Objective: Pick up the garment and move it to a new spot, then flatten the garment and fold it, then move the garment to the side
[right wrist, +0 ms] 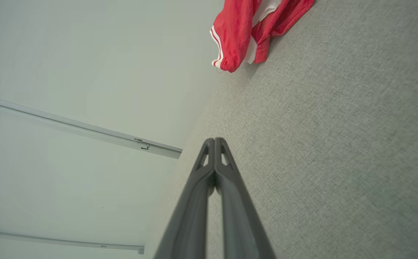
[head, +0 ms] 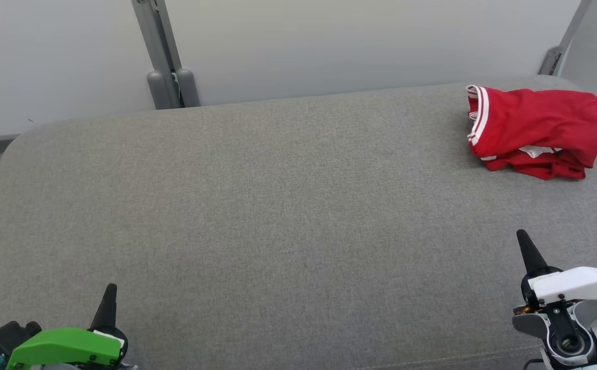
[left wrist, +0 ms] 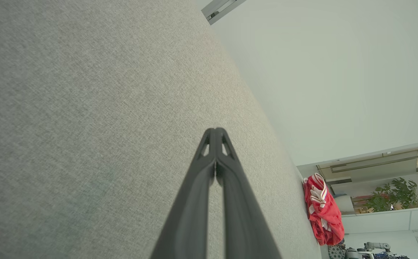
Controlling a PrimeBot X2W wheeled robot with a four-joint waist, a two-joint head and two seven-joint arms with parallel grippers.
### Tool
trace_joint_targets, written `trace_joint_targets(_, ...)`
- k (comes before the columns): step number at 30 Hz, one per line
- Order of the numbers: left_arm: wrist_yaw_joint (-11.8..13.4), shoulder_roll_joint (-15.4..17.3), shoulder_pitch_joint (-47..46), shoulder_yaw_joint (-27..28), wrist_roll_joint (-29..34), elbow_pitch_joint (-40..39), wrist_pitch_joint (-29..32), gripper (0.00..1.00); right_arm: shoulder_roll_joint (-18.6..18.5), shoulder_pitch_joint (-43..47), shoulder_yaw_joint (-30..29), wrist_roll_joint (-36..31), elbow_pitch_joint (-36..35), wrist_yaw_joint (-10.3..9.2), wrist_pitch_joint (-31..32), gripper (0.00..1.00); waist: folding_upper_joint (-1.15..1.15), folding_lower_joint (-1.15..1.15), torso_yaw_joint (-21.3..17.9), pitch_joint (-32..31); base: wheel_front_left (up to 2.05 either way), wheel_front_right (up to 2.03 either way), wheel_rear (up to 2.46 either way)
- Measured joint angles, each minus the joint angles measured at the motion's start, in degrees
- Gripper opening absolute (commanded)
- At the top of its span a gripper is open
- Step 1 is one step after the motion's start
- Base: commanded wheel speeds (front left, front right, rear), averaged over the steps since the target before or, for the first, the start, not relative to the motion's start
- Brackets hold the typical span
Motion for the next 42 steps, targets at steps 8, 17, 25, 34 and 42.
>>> trace_joint_targets(8, -1.3, -0.8, -1.2, 1.7, -4.2, 0.3, 1.3, 0.00, 1.0, -0.3, -1.9, 5.1, -0.6, 1.02, 1.4, 0.00, 0.00, 0.00, -0.4, 0.3, 0.00, 0.00, 0.00)
trace_joint_targets(17, -2.5, -2.0, -2.1, 3.5, -9.7, 0.6, 3.0, 0.00, 2.0, -0.8, -4.1, 10.6, -1.0, 2.20, 3.0, 0.00, 0.00, 0.00, -0.8, 0.6, 0.00, 0.00, 0.00)
trace_joint_targets(25, -3.5, -2.7, -3.0, 5.1, -14.1, 0.9, 4.3, 0.00, 3.1, -1.4, -6.0, 15.7, -1.5, 3.04, 4.5, 0.00, 0.00, 0.00, -1.2, 0.9, 0.00, 0.00, 0.00)
trace_joint_targets(34, -4.7, -3.9, -4.4, 6.9, -18.8, 1.3, 5.9, 0.00, 4.1, -1.5, -8.2, 21.2, -1.9, 4.50, 6.1, 0.00, 0.00, 0.00, -1.7, 1.2, 0.00, 0.00, 0.00)
trace_joint_targets(42, -5.0, -4.2, -4.8, 7.6, -21.1, 1.5, 6.6, 0.00, 4.6, -1.8, -9.0, 23.5, -2.2, 4.80, 6.8, 0.00, 0.00, 0.00, -1.8, 1.4, 0.00, 0.00, 0.00)
